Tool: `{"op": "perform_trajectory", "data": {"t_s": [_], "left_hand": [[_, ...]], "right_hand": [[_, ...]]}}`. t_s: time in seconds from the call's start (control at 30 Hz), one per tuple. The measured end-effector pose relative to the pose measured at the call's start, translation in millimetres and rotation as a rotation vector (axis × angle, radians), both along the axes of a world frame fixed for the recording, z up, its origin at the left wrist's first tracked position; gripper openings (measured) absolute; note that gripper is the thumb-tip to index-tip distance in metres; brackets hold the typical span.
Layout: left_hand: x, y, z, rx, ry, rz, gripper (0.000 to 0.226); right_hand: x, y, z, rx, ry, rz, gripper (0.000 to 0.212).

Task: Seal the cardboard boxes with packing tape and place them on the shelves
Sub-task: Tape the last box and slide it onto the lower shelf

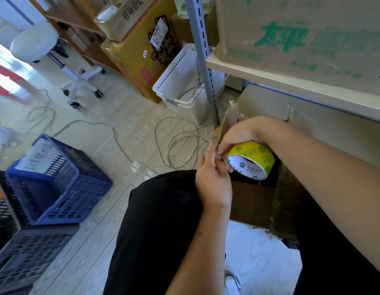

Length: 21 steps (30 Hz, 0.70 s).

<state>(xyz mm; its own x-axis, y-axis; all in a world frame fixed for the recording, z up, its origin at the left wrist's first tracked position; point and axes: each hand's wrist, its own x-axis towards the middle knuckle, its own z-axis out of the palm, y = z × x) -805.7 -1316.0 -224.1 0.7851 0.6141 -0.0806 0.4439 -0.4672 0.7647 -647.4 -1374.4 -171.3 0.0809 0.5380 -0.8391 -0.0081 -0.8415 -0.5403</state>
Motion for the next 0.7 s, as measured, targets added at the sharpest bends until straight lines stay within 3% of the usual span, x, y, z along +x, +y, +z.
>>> {"op": "perform_trajectory", "data": {"t_s": [0.07, 0.17, 0.3, 0.47, 0.57, 0.7], "left_hand": [[1.4, 1.0, 4.3, -0.058, -0.030, 0.088, 0.044], [11.3, 5.1, 14.9, -0.338, -0.088, 0.223, 0.041], [26.3, 11.5, 18.6, -0.542, -0.074, 0.332, 0.017], [35.5, 14.7, 23.8, -0.841, -0.034, 0.502, 0.007], [39.0, 17.5, 21.0, -0.734, 0.029, 0.489, 0.021], [27.1, 16.4, 27.7, -0.298, 0.018, 0.250, 0.005]], "right_hand": [[1.2, -1.2, -2.1, -0.032, 0.044, -0.024, 0.050], [3.3, -2.2, -3.1, -0.037, 0.049, 0.000, 0.051], [4.5, -3.5, -4.0, -0.031, 0.053, -0.001, 0.052], [3.0, -5.4, -2.4, -0.037, 0.059, -0.042, 0.051], [2.6, -6.3, -2.0, -0.042, 0.060, -0.058, 0.051], [2.2, -5.6, -5.4, -0.019, 0.081, -0.084, 0.050]]}}
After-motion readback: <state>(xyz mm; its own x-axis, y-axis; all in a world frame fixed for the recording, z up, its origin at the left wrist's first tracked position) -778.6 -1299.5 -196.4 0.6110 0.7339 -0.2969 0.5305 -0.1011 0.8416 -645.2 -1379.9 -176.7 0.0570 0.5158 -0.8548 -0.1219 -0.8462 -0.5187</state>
